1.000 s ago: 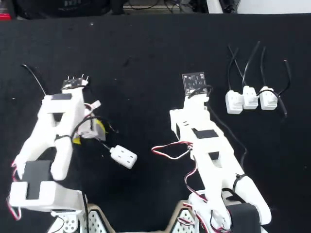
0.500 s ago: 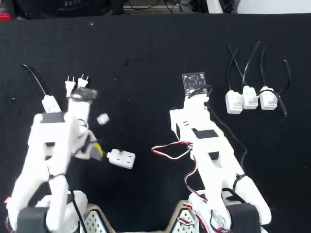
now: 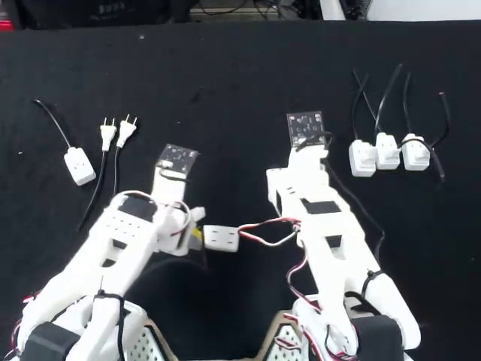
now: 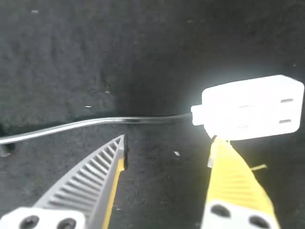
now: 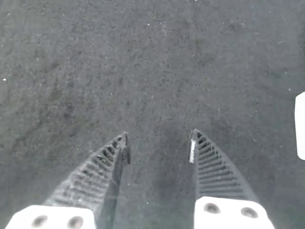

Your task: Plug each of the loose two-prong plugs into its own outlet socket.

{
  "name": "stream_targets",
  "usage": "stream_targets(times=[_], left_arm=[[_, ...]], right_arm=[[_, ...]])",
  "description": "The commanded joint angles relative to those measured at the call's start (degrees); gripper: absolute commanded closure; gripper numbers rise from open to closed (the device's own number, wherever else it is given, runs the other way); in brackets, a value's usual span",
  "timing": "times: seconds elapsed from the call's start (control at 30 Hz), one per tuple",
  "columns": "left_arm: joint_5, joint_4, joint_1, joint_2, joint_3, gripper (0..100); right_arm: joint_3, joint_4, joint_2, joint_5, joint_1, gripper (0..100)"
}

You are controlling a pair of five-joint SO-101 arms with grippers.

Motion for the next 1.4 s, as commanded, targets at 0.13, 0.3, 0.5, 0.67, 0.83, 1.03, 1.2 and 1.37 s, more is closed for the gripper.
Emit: stream_targets(times=[0.13,0.3,0.5,0.67,0.83,1.03,1.2,1.37], left_arm=[[-5.6,10.7,-8.0,-0.9,-13.1,71],[-11.7,15.3,-24.5,-0.4,-27.2,71],[-15.9,4.9,-33.5,-0.2,-29.9,71],[-18.0,-2.4,-33.7,5.9,-29.9,71],[-17.7,-4.7,-33.5,18.1,-36.4,71],[-17.7,-4.7,-33.3,34.0,-50.3,71],[-17.7,-4.9,-30.9,46.0,-60.4,71],[-17.7,-4.7,-27.7,55.6,-70.0,71]], right_arm=[[-2.2,-1.4,-2.3,-0.4,1.1,80.4],[-2.2,-1.5,-2.3,-0.4,1.1,80.4],[-2.2,-1.4,-2.3,-0.3,-0.2,80.4],[-2.2,-1.2,-2.3,-0.2,-0.5,80.4],[-2.1,-1.2,-2.3,-0.1,-0.5,80.4],[-2.1,-1.5,-2.3,-0.1,-0.5,80.4],[-2.2,-1.5,-2.3,-0.1,-0.5,80.4],[-2.2,-1.5,-2.3,-0.1,-0.5,80.4]])
